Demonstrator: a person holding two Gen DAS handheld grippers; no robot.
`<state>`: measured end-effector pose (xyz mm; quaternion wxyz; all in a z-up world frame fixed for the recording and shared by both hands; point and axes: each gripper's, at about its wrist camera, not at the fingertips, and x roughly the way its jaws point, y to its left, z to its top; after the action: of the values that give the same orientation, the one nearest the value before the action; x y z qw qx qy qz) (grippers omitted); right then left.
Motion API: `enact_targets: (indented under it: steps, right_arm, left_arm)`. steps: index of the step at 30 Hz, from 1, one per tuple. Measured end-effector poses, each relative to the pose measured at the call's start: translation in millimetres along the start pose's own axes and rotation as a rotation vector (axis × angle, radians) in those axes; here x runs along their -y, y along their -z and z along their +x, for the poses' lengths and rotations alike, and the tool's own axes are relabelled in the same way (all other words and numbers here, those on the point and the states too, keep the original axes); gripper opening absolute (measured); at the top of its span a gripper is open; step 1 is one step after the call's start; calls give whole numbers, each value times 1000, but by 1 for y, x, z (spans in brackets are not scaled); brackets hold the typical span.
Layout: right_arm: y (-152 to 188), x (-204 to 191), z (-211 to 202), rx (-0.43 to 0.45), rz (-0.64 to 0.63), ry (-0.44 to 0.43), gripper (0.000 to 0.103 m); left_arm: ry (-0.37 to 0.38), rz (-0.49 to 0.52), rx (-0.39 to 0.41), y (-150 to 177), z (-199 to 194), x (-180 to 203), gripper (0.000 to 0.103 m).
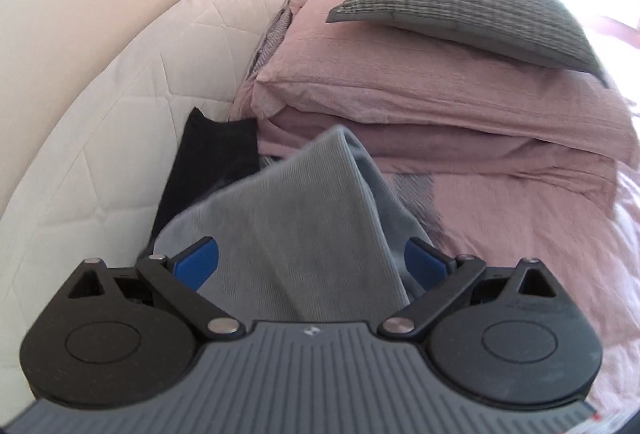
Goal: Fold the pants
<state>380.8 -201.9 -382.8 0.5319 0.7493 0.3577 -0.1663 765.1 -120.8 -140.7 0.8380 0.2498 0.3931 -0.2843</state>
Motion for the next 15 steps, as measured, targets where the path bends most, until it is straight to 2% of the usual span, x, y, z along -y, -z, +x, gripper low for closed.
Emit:
enact_targets:
  steps: [1,3,4,5,6,7,8,9,12,15]
  right_arm:
    - [3,-1,0,9,-22,-9,57]
    - [8,-9,-1,14,-135,6,30]
    - [9,-13,-2,19,-193,56,17]
    - [9,-12,-6,21,-221,52,9]
    - [8,-11,-12,42,-216,28,1]
    - [9,-9,-21,64,-209,4,1]
    - [9,-9,-30,79,-207,-27,1]
    - [10,-10,-39,93,-215,-53,1]
    - [17,-14,-63,110,-267,-106,0]
    - [32,-17,-90,150,-327,-165,0]
  left_arm:
    - [-14,6,-7,-6,9,2,99]
    - [-58,31,-25,-16,30,7,99]
    - [-80,37,-35,-18,40,9,98]
    - [-91,49,-45,-18,49,12,90]
    - [-103,59,-68,-18,58,14,63]
    - [-101,54,-96,-12,62,13,47]
    - [-77,26,-106,-8,62,10,21]
    - [-65,-8,-91,-2,56,6,13]
    - [-96,-37,-6,16,20,-6,8]
    - [-106,-81,73,27,-35,-22,7]
